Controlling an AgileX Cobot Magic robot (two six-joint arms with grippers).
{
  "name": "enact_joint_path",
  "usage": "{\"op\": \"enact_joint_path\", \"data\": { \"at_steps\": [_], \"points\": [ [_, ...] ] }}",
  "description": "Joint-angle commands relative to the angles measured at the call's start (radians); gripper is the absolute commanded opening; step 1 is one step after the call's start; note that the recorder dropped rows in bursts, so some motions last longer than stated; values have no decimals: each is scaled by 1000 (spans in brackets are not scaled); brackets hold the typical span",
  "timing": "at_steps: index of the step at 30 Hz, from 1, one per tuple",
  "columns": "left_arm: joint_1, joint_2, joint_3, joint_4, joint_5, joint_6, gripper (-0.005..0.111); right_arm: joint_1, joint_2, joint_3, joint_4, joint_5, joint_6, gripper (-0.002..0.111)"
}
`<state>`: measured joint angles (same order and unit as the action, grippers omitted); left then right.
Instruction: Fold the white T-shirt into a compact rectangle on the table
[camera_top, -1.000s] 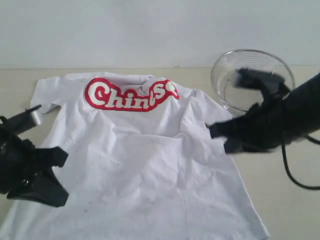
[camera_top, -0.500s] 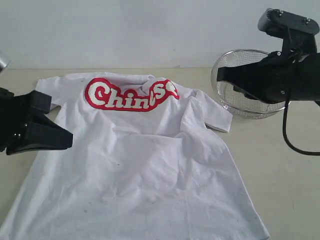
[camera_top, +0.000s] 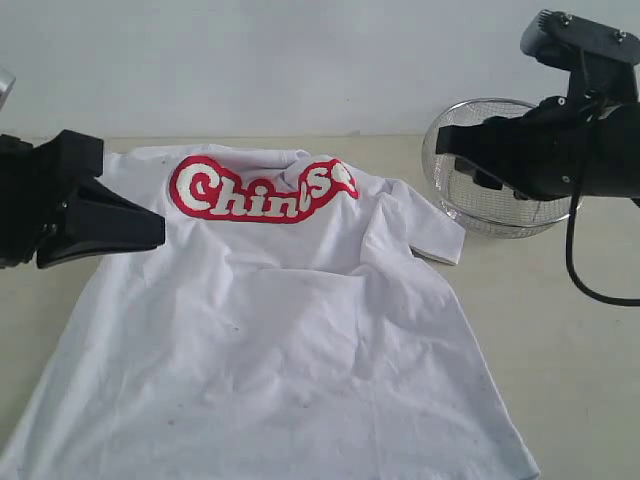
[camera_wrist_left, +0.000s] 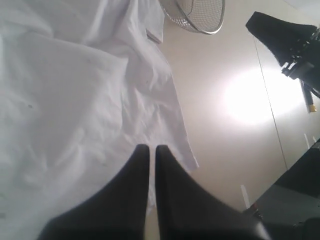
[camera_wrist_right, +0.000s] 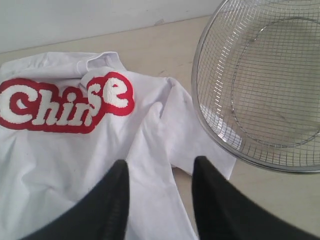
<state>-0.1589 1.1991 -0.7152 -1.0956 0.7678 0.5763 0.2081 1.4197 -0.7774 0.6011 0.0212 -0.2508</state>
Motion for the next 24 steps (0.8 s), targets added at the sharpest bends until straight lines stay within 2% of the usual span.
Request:
{"op": "enact_joint_path", "data": {
  "at_steps": [1,3,10,17,24],
  "points": [
    [-5,42,-77,-14,14,41,5,0,0,-10,-7,-43,-31,10],
    [-5,90,-128,-14,55,58,5,-1,9,-31,-8,-29,-57,0],
    [-5,265,-300,-4,73,113,5,-1,127,-262,-8,202,-76,1],
    [-5,473,-486,82,64,113,5,-1,296,-461,-16,288,-77,1],
    [-5,658,-647,91,51,129,5,-1,527,-710,-16,425,-119,1]
  ]
}}
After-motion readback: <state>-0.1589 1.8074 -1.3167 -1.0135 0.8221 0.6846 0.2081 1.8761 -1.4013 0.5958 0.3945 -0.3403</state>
